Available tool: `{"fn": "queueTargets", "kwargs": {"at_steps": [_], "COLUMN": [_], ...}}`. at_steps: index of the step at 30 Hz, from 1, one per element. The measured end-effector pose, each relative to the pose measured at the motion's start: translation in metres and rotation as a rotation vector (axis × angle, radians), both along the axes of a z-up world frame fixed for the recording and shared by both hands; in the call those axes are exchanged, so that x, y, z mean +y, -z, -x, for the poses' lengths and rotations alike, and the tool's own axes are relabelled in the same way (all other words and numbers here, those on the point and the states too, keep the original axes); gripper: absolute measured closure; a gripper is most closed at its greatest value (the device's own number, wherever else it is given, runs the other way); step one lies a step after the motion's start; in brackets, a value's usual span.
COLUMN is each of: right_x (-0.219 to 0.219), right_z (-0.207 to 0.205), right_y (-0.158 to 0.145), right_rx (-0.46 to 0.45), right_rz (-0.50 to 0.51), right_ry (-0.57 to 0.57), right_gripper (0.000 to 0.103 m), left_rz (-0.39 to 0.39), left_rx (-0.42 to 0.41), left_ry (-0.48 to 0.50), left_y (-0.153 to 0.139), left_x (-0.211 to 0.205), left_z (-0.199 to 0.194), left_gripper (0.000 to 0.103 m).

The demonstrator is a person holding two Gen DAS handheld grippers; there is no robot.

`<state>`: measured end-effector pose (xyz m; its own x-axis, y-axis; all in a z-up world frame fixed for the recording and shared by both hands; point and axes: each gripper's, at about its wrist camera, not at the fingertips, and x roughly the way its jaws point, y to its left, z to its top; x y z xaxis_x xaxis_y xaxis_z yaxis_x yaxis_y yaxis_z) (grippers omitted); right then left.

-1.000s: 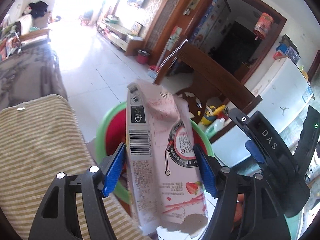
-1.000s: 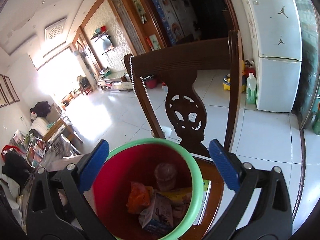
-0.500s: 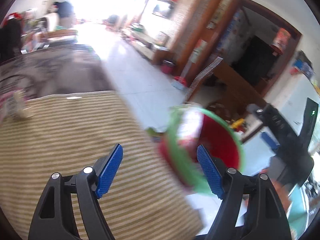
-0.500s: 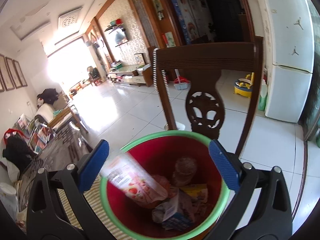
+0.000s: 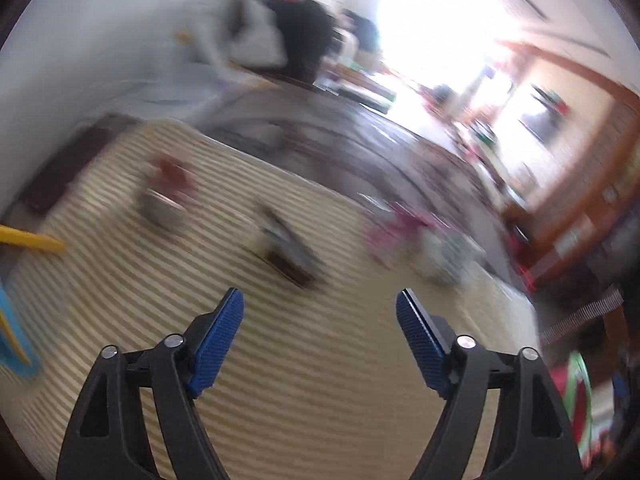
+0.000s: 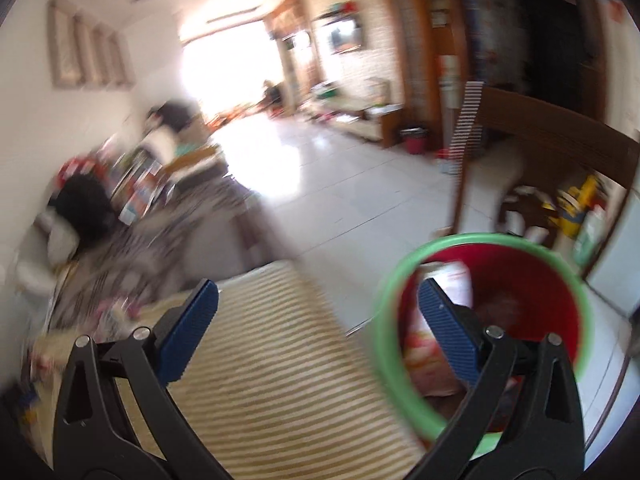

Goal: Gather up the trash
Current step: 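Grasp the crumpled paper with the left tool while the right returns over the table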

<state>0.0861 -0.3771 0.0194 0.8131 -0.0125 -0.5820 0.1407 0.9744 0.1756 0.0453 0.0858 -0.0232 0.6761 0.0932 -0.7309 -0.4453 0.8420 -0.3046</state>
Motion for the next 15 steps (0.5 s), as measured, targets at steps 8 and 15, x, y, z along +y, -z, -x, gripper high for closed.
{"fn": "queueTargets", "kwargs": {"at_steps": [8, 15], "right_x": [0.098, 0.153], "right_z": [-0.017, -0.017], "right_y": [0.015, 0.033], "right_rx": [0.069, 0.112], "right_rz": [0.067, 0.155], "right_ry": [-0.239, -0.393], "right_gripper": [0.004, 0.004], "left_rz": [-0.081, -0.096], "left_rx": [0.129, 0.181], "left_ry": [-0.234, -0.219], "left_y": [0.036, 0.059], "left_x": [0.095, 0.117], "left_z": [-0.040, -0.070], "left_gripper": [0.025, 0.050]}}
